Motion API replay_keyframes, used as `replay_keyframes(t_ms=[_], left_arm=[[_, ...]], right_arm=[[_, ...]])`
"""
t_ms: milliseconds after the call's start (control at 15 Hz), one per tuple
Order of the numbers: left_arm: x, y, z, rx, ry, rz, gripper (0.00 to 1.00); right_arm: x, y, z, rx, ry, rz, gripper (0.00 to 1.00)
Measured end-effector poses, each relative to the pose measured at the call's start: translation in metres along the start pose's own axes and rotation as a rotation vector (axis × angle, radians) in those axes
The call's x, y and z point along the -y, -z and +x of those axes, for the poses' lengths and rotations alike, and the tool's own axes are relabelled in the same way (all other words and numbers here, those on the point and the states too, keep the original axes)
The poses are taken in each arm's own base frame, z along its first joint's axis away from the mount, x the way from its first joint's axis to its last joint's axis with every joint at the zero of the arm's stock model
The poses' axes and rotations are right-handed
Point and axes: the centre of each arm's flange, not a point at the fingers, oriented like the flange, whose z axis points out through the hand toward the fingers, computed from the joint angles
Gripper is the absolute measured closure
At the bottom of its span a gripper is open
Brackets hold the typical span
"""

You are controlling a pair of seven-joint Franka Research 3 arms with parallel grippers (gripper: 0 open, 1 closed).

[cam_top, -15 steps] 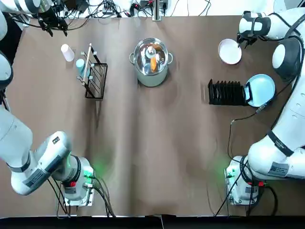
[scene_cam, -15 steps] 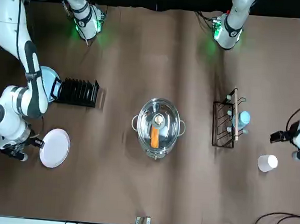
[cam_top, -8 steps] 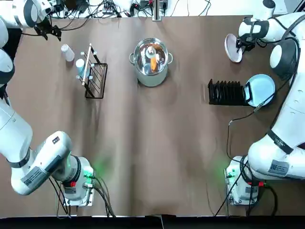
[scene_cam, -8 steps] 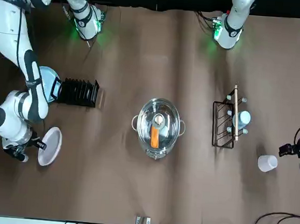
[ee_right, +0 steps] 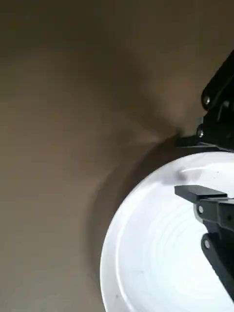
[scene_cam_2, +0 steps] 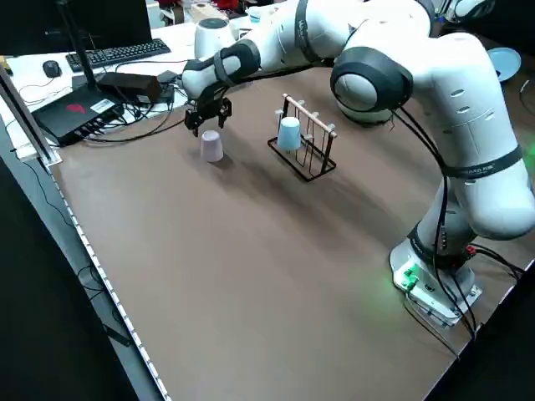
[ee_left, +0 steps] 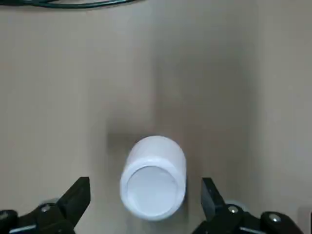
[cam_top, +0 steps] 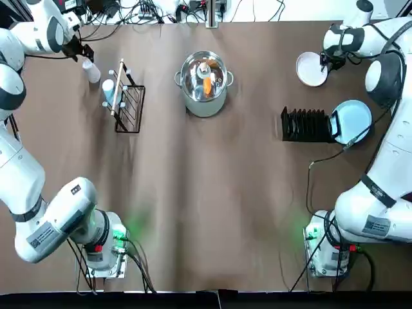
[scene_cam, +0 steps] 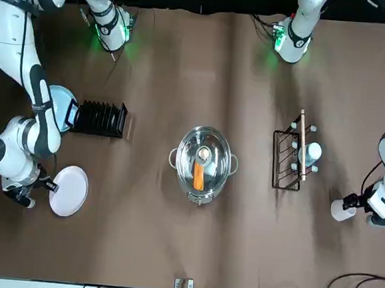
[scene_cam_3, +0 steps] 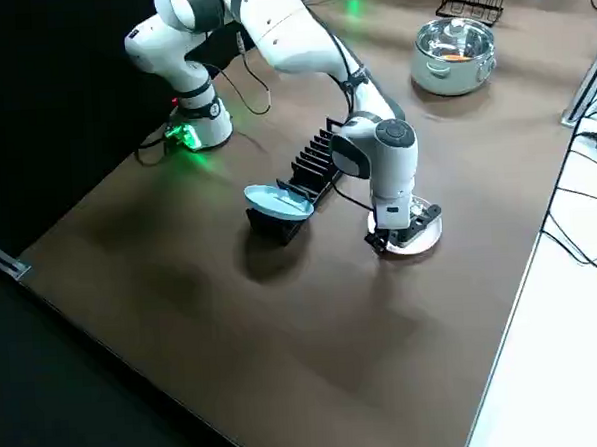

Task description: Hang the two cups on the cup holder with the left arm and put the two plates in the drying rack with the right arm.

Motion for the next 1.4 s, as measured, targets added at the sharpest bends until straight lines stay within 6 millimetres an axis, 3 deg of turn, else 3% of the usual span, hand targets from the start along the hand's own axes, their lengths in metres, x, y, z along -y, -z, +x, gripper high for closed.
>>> replay_keyframes(t_ms=[67, 267, 467, 600, 667, 800, 867, 933, 1133, 1267, 1400], left_arm=[[-0.002, -0.005, -0.001, 0.003, -0.002, -0.006, 0.00], [-0.002, -0.024, -0.004, 0.001, 0.005, -0.025, 0.01], [0.000, -0.038, -0.007, -0.008, 0.013, -0.039, 0.03], [0.001, -0.040, -0.008, -0.006, 0.015, -0.041, 0.12], [0.001, -0.041, -0.009, -0.005, 0.016, -0.042, 0.13], [0.002, -0.040, -0.008, -0.009, 0.018, -0.041, 0.30], [0.002, -0.040, -0.008, -0.009, 0.021, -0.041, 0.31], [0.002, -0.040, -0.008, -0.009, 0.023, -0.041, 0.32], [0.002, -0.034, -0.005, -0.014, 0.063, -0.039, 0.32], [-0.005, -0.014, 0.000, 0.000, 0.148, -0.032, 0.32], [-0.024, 0.022, 0.008, 0.031, 0.248, -0.017, 0.32]], right_arm=[[0.000, 0.000, 0.000, 0.001, -0.002, 0.001, 0.63], [0.002, 0.001, 0.000, 0.004, -0.005, 0.007, 0.93], [0.006, 0.013, 0.003, 0.013, 0.000, 0.009, 0.96], [0.010, 0.028, 0.005, 0.028, 0.008, 0.009, 0.96], [0.013, 0.041, 0.007, 0.026, 0.017, 0.011, 0.96], [0.022, 0.076, 0.009, 0.026, 0.085, 0.011, 0.96], [0.025, 0.096, 0.008, 0.031, 0.124, 0.012, 0.96], [0.026, 0.139, 0.003, 0.057, 0.204, -0.007, 0.96], [0.016, 0.190, -0.009, 0.098, 0.291, -0.098, 0.96], [0.014, 0.215, -0.019, 0.137, 0.335, -0.169, 0.96], [0.015, 0.232, -0.032, 0.189, 0.368, -0.240, 0.96]])
